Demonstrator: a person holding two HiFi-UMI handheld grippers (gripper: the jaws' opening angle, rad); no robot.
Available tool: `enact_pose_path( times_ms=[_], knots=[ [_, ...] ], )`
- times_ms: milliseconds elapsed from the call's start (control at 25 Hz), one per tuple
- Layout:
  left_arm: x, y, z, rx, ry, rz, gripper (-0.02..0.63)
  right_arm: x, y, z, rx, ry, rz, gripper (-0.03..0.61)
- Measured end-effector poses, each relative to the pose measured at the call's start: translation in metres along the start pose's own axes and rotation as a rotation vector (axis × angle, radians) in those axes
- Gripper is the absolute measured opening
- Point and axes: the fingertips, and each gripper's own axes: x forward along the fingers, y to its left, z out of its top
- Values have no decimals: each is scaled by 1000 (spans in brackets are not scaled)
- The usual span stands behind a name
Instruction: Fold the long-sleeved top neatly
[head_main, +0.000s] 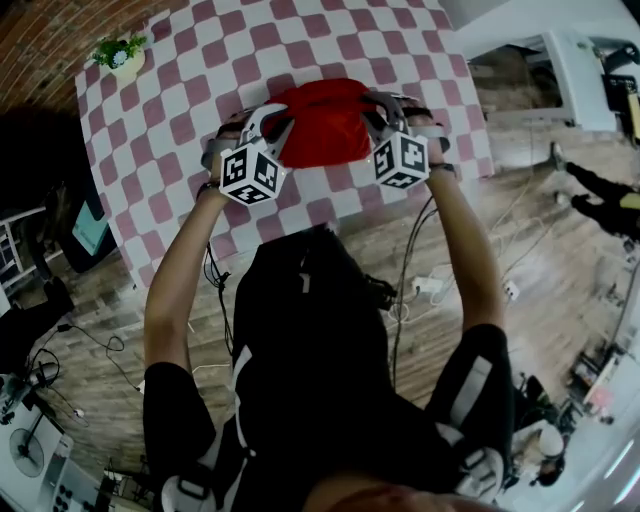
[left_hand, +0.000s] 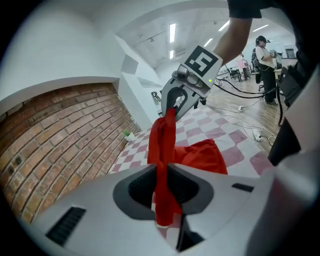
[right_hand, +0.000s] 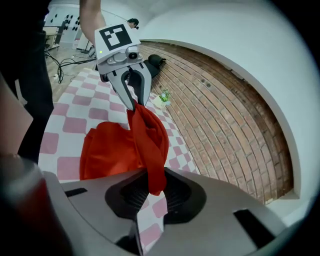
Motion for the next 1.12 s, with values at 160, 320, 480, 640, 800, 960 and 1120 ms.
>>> enact_pose_path(
  times_ms=[160,320,480,640,800,960,1120],
  knots=[
    [-3,-25,-6,68,31,13,64,-6,32,-7,-27,-4,19,63],
    [1,-54,-13,112,72,0,64,-7,64,-20,-18,1,57,63],
    [4,-77,-25,117,109,-16,64,-7,91,-27,4,-9,91,63],
    [10,-101,-41,115,150,-32,64,-4,116,-31,-13,-8,114,63],
    [19,-118,-56,121,192,-42,64,2,137,-38,-31,4,128,63],
    [28,-129,-65,103,209,-57,64,10,151,-48,-36,20,149,63],
    [34,-140,-72,106,231,-82,64,19,165,-56,-18,28,174,63]
  ],
)
